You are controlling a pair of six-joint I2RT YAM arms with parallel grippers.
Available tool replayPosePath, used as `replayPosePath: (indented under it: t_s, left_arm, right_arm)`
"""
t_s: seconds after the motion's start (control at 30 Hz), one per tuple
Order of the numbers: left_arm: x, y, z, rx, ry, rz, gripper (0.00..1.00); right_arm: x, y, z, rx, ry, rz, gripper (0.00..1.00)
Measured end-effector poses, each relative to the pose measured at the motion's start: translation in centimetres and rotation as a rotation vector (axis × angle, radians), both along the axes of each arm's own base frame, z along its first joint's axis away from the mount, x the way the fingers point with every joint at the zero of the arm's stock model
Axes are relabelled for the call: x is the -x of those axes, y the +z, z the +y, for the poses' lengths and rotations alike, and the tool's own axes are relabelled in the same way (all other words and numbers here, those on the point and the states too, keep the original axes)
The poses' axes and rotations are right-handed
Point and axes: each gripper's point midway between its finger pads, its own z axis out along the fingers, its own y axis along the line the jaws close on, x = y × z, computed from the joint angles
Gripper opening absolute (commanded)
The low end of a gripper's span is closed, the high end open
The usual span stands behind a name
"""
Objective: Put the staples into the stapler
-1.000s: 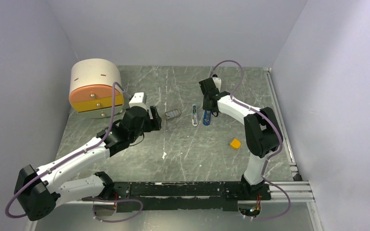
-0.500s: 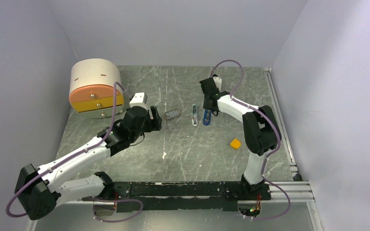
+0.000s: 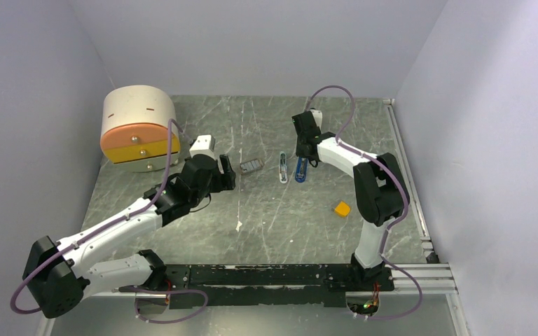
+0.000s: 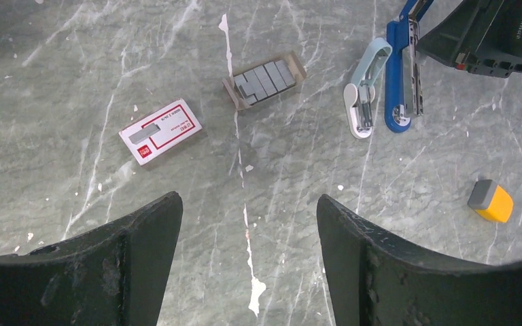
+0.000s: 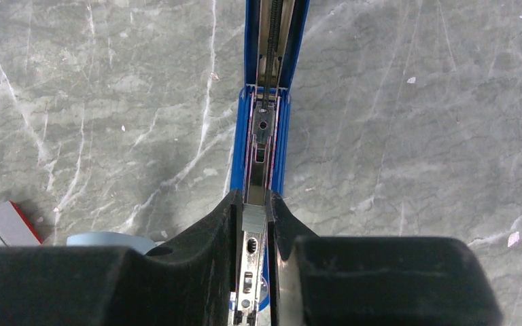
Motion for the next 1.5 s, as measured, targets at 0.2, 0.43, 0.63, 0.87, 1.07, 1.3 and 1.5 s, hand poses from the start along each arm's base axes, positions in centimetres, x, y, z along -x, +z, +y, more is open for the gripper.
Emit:
replayPosePath:
  t_s: [0.2,0.43,0.63,0.87,1.07,1.3,1.5]
  left_arm:
    - [0.0,-0.1,0.0,0.001,0.002,0.003,0.77]
    - [-0.3,0.2,-0.3,0.005,0.002,0.0,0.77]
    - [-0.3,0.2,-0.3,0.01,0.005,0.002,0.77]
    - [-0.3,0.2,-0.3,0.012,0.005,0.002,0.77]
    - [-0.3,0.2,-0.4,0.014,0.007,0.003,0.77]
    - [-0.3,0.3,-0.4,0.015,0.007,0.003,0.77]
    - [-0.2,0.6,-0.3,0.022,0.007,-0.004,0.76]
  right_arm:
    - [-0.1,-0.5,-0.1,0.008,0.007,0.009,0.2]
    - [0.0,-0.7,0.0,0.004,0.018,0.018,0.2]
    - [0.0,-1.1,0.0,0.005,0.02,0.028,0.2]
    - [0.1,-1.1,0.1,0.001,0.024,0.03,0.26]
    - [0.2,-1.2,0.3,-0.014,0.028,0.038,0.34]
    - [-0.3,-0.5,0.6,-0.023,0.026,0.022,0.37]
    - [-0.8,1.1,1.4,-0.06,0.049,-0.004,0.37]
